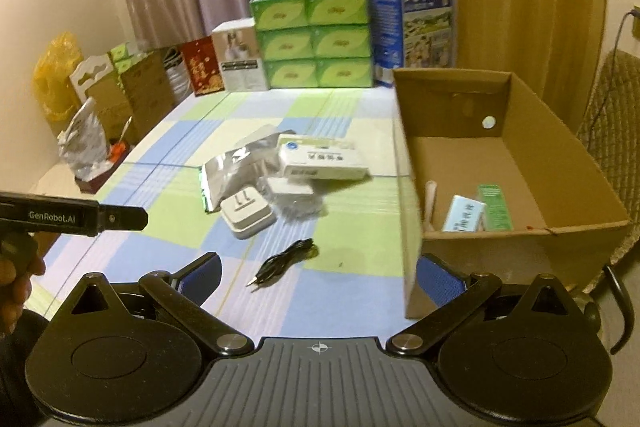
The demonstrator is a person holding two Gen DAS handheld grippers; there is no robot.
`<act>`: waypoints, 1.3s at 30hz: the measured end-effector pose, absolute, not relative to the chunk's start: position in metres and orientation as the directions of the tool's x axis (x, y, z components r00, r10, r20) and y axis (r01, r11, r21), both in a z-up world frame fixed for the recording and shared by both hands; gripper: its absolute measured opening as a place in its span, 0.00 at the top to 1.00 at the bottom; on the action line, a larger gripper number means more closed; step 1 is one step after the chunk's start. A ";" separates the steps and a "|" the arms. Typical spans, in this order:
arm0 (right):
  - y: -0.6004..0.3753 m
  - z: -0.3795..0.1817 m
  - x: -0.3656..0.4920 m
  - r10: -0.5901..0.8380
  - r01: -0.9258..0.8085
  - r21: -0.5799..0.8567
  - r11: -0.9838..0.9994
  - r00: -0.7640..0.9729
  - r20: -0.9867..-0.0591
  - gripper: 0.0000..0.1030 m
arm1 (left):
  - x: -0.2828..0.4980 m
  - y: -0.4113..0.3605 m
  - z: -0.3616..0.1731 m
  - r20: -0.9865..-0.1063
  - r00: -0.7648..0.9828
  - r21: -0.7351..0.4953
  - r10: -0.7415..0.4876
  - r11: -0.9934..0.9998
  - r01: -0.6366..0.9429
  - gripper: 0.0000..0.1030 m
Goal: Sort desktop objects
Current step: 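Move both tools back over the remaining items on the table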
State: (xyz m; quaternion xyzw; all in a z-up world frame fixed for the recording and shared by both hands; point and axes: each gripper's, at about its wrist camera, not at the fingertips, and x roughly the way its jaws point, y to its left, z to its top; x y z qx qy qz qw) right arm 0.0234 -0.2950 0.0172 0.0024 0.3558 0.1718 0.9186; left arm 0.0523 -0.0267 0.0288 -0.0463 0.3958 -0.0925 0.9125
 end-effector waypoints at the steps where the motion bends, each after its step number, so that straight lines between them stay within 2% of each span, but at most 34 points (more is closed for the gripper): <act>1: -0.292 0.015 0.024 0.319 -0.319 0.124 0.940 0.685 -0.655 0.02 | 0.053 -0.025 0.028 -0.715 0.667 -0.158 -0.209 0.978 0.138 0.05; 19: -0.237 -0.036 0.063 0.335 -0.347 0.135 0.928 0.619 -0.711 0.04 | 0.093 -0.003 0.007 -0.723 0.643 -0.154 -0.253 0.966 0.207 0.05; 21: -0.233 -0.043 0.068 0.336 -0.352 0.136 0.926 0.606 -0.721 0.10 | 0.100 -0.004 0.003 -0.723 0.642 -0.146 -0.255 0.965 0.219 0.05; 27: -0.226 -0.063 0.083 0.327 -0.348 0.136 0.928 0.580 -0.746 0.20 | 0.119 -0.006 -0.015 -0.734 0.627 -0.130 -0.261 0.960 0.247 0.08; 34: -0.223 -0.078 0.096 0.322 -0.339 0.143 0.930 0.562 -0.762 0.26 | 0.130 -0.012 -0.034 -0.729 0.626 -0.113 -0.279 0.950 0.291 0.10; 39: -0.218 -0.087 0.104 0.323 -0.335 0.150 0.930 0.551 -0.770 0.32 | 0.137 -0.013 -0.044 -0.717 0.631 -0.113 -0.296 0.943 0.313 0.18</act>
